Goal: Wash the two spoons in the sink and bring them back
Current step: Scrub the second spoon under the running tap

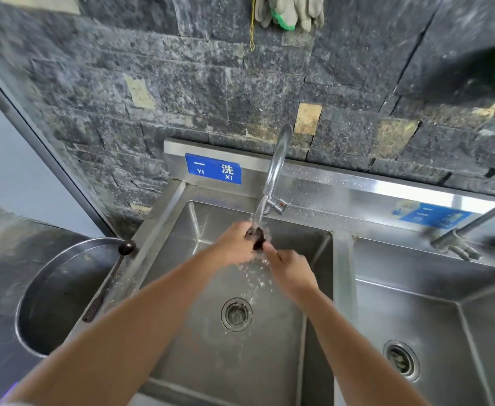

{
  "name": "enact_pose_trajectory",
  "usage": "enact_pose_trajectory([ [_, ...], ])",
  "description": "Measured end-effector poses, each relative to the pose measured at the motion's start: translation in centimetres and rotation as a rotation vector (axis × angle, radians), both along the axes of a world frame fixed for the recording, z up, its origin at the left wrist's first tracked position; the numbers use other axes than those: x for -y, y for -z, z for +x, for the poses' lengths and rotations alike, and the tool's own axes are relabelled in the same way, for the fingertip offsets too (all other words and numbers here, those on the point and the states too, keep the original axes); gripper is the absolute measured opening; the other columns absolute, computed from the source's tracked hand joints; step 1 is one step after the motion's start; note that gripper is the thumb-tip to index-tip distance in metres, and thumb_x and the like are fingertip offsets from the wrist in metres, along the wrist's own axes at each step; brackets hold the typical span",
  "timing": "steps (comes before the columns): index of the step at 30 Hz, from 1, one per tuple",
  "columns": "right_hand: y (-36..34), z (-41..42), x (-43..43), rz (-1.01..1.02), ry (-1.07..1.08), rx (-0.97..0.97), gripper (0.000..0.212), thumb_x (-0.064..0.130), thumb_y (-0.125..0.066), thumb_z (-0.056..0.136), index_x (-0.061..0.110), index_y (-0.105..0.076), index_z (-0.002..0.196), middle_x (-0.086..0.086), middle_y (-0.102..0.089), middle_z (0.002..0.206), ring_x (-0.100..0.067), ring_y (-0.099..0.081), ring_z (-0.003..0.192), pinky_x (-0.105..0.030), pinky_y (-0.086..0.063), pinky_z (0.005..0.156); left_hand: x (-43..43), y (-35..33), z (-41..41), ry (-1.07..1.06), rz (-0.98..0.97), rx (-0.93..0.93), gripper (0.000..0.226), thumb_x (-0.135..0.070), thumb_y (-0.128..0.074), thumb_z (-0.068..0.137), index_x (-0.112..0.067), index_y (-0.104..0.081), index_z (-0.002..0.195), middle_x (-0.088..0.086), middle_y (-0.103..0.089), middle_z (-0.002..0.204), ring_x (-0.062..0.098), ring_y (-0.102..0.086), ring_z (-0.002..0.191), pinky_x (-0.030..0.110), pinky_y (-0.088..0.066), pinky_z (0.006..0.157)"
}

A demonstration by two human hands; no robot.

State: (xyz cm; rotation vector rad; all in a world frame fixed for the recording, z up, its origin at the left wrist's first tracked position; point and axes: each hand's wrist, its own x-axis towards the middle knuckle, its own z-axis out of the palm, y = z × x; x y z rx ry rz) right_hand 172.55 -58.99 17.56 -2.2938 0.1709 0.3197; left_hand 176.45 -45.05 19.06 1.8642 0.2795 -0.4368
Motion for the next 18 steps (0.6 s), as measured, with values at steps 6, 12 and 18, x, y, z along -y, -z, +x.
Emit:
enact_pose_trajectory([
  [6, 0.7, 0.0, -3.5, 0.494, 0.176, -0.211, 0.046, 0.046, -0.040, 0.100, 0.022, -0.049, 0.062, 0.006, -0.045, 0.050, -0.011, -0.038, 0.042, -0.024, -0.033, 0.042, 1.4, 1.0, -0.3, -0.267, -0.185, 0.058, 0.024, -0.017, -0.055, 0.097, -0.021, -0.070, 0.080, 0.004, -0.077, 0.088, 0.022, -0.063, 0.070, 0.030, -0.048, 0.061],
  [12, 1.4, 0.0, -1.4, 0.207, 0.018, -0.032, 0.057, 0.052, -0.036, 0.098, 0.019, -0.042, 0.052, 0.005, -0.040, 0.048, -0.014, -0.037, 0.046, -0.029, -0.031, 0.053, -1.3, -0.4, 1.3, 0.014, -0.100, 0.025, 0.024, -0.009, -0.050, 0.097, -0.018, -0.071, 0.092, 0.006, -0.075, 0.087, 0.011, -0.067, 0.059, 0.018, -0.047, 0.045],
  [18, 1.6, 0.0, -3.6, 0.398, 0.101, -0.117, 0.057, 0.046, -0.035, 0.100, 0.021, -0.043, 0.050, 0.007, -0.040, 0.040, -0.010, -0.036, 0.038, -0.028, -0.028, 0.048, 0.1, -0.1, 0.9, 0.044, -0.013, 0.031, 0.017, -0.011, -0.053, 0.096, -0.013, -0.069, 0.092, 0.009, -0.073, 0.088, 0.020, -0.060, 0.065, 0.020, -0.040, 0.045],
])
